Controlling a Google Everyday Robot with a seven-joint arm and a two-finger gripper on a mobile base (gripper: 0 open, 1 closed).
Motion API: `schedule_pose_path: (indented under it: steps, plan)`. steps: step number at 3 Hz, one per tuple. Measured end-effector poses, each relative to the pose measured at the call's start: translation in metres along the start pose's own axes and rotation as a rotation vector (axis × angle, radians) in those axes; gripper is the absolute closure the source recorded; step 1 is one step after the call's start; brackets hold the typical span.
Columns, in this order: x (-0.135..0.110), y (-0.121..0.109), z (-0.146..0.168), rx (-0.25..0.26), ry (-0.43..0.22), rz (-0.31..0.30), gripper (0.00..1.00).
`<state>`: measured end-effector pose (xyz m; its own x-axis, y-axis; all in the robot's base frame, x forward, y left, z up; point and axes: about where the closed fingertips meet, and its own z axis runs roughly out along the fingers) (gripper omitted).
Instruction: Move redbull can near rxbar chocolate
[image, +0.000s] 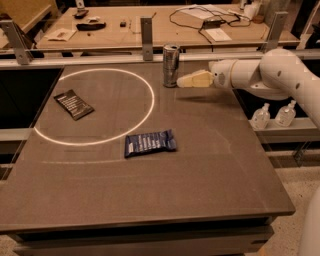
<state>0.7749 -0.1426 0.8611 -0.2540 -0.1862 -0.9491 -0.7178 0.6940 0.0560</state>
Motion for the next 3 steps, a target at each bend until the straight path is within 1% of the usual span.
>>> schedule_pose_path:
  steps: [1,3]
  plan:
    - [-0.005,0.001,0.027,-0.003,-0.026,0.026,0.00]
    - [-0.026,0.021,0.063,-0.047,-0.082,0.029,0.00]
